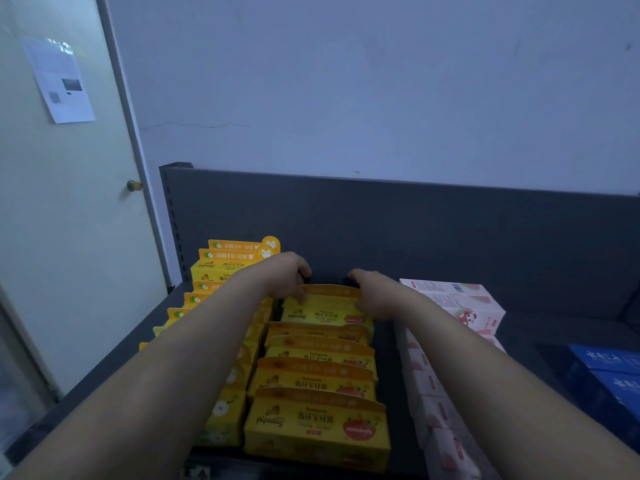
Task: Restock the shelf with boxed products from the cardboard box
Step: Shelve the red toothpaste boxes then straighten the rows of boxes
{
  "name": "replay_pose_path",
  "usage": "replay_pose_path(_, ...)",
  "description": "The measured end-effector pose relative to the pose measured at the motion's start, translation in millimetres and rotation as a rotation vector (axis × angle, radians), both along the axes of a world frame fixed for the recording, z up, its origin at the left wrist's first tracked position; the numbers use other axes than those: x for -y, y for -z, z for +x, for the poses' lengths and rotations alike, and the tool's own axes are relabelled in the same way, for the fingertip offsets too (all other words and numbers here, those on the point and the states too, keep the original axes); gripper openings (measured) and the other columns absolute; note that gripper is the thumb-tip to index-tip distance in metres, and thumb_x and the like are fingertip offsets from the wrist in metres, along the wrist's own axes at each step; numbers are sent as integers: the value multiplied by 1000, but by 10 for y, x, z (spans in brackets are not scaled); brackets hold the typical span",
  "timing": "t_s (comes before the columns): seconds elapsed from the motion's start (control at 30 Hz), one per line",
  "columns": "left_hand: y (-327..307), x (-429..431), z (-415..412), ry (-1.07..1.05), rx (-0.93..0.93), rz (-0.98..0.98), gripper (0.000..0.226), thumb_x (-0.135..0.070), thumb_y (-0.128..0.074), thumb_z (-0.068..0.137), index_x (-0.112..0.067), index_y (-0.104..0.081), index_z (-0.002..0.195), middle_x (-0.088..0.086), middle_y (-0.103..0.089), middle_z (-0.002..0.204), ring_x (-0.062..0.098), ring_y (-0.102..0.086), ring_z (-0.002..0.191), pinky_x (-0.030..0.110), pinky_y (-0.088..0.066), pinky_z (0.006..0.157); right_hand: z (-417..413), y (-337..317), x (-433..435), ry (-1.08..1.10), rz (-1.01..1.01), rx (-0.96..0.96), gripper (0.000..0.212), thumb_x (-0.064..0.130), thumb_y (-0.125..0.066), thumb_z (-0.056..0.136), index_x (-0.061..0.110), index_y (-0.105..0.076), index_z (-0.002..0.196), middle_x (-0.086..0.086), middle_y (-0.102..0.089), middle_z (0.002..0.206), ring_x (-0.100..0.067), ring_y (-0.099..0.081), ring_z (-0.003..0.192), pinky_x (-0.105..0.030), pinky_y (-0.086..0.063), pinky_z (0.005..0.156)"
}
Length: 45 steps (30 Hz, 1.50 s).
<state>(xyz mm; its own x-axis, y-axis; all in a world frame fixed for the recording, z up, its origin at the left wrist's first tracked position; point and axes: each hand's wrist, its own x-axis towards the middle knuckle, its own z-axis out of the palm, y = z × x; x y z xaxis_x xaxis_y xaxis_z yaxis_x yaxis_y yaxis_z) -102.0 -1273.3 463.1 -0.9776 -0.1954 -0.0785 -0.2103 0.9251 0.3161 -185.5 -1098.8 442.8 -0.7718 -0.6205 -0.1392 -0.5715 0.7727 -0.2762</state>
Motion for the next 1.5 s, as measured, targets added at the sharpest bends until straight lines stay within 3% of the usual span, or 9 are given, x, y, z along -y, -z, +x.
replay_pose_path(0.27,22,-10,183,12,-36,17,56,-20,-76,80,-18,-55,131,-8,-58,101,12,-54,91,22,-44,75,173,-44,-134,-44,-36,-3,48,7,-47,92,21,-44,138,-7,-46,135,-23,-55,109,-29,-49,80)
replay_pose_path(0.53,-30,17,258,40,3,-31,55,-23,-76,79,-18,-56,130,-5,-63,101,13,-57,93,23,-46,77,265,-89,-149,-58,-58,42,44,11,-49,95,22,-45,137,-4,-48,133,-17,-53,101,-24,-44,71)
replay_pose_path(0.87,-18,53,382,15,-16,22,50,-26,-75,80,-19,-59,127,-4,-64,113,16,-59,99,30,-51,88,417,-134,-117,-3,-65,99,49,11,-46,96,18,-36,143,-6,-45,140,-22,-50,119,-28,-42,84)
replay_pose_path(0.93,-21,24,444,20,-49,37,40,-25,-74,82,-15,-64,119,0,-65,109,20,-61,100,36,-52,88,490,-135,-153,16,-62,118,43,13,-44,97,16,-38,139,-6,-49,134,-21,-53,112,-29,-43,82)
replay_pose_path(1.0,-31,-8,524,11,-100,35,34,-23,-71,84,-11,-65,115,5,-64,112,23,-59,103,39,-50,89,574,-132,-217,36,-66,141,35,16,-43,97,14,-43,132,-6,-55,121,-19,-54,97,-27,-43,69)
replay_pose_path(1.1,-33,-29,663,-41,-208,83,38,-22,-66,88,-17,-61,126,-2,-60,124,19,-54,118,30,-45,91,731,-143,-338,28,-75,144,27,11,-37,99,6,-49,122,0,-50,86,-11,-48,73,-22,-35,57)
replay_pose_path(1.17,-29,-63,783,-61,-280,114,41,-23,-64,91,-21,-57,131,-5,-57,133,15,-51,124,25,-41,94,855,-148,-396,29,-87,131,21,7,-33,99,6,-52,108,2,-43,78,-9,-41,66,-20,-31,53)
replay_pose_path(1.33,28,-235,1112,-86,-408,144,37,-22,-59,94,-22,-57,130,-6,-58,131,12,-51,121,22,-39,91,984,-48,-372,61,-192,159,17,3,-35,95,8,-51,91,-11,-54,91,-19,-46,76,-26,-34,57)
replay_pose_path(1.5,101,-365,1406,-124,-464,151,35,-23,-58,94,-24,-58,129,-7,-58,130,13,-50,122,23,-38,91,1188,-111,-479,71,-229,159,28,1,-36,96,-5,-57,114,-21,-61,113,-31,-58,98,-37,-46,73)
